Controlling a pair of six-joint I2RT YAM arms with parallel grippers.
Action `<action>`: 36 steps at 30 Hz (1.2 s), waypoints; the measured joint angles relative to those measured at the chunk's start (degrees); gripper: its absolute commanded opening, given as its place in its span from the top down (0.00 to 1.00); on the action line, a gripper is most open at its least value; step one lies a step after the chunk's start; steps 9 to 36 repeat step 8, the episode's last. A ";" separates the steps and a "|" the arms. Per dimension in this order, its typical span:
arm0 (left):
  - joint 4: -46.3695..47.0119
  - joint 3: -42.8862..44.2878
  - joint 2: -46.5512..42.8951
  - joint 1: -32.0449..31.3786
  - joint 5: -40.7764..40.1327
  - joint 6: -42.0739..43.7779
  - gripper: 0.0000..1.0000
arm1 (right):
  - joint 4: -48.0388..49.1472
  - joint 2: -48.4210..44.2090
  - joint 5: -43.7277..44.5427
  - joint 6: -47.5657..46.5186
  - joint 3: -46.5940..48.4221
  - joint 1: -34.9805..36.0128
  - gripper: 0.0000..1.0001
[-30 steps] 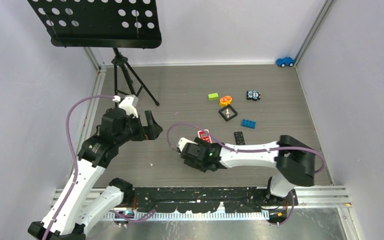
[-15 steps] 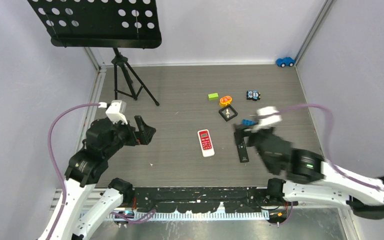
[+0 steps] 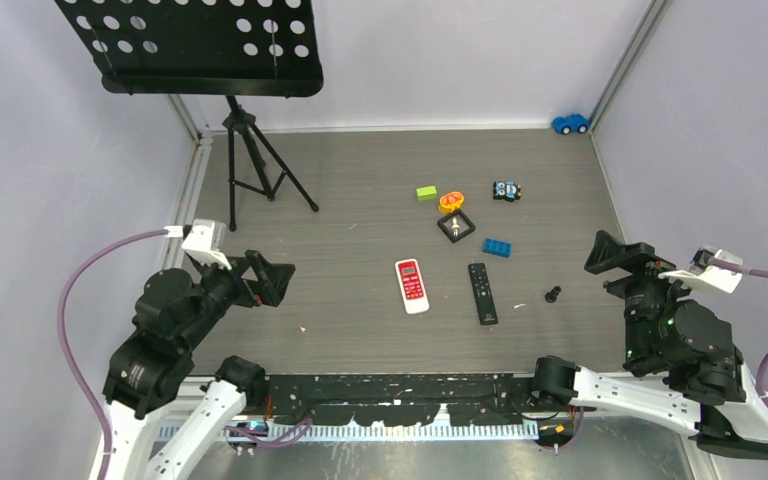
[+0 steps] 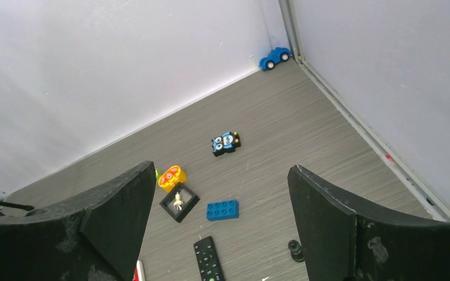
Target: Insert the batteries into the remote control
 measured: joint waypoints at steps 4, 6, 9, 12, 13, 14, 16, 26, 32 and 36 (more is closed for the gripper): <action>-1.03 1.46 -1.77 0.00 -1.38 0.44 0.00 | -2.60 0.00 1.38 2.01 0.02 0.00 0.11; -1.27 1.64 -2.47 0.00 -1.66 0.44 0.00 | -3.43 0.00 1.68 2.71 0.02 0.00 0.10; -1.53 1.64 -2.71 0.00 -1.68 0.42 0.00 | -3.98 0.02 1.86 3.19 0.02 0.00 0.10; -1.53 1.64 -2.71 0.00 -1.68 0.42 0.00 | -3.98 0.02 1.86 3.19 0.02 0.00 0.10; -1.53 1.64 -2.71 0.00 -1.68 0.42 0.00 | -3.98 0.02 1.86 3.19 0.02 0.00 0.10; -1.53 1.64 -2.71 0.00 -1.68 0.42 0.00 | -3.98 0.02 1.86 3.19 0.02 0.00 0.10; -1.53 1.64 -2.71 0.00 -1.68 0.42 0.00 | -3.98 0.02 1.86 3.19 0.02 0.00 0.10; -1.53 1.64 -2.71 0.00 -1.68 0.42 0.00 | -3.98 0.02 1.86 3.19 0.02 0.00 0.10; -1.53 1.64 -2.71 0.00 -1.68 0.42 0.00 | -3.98 0.02 1.86 3.19 0.02 0.00 0.10; -1.53 1.64 -2.71 0.00 -1.68 0.42 0.00 | -3.98 0.02 1.86 3.19 0.02 0.00 0.10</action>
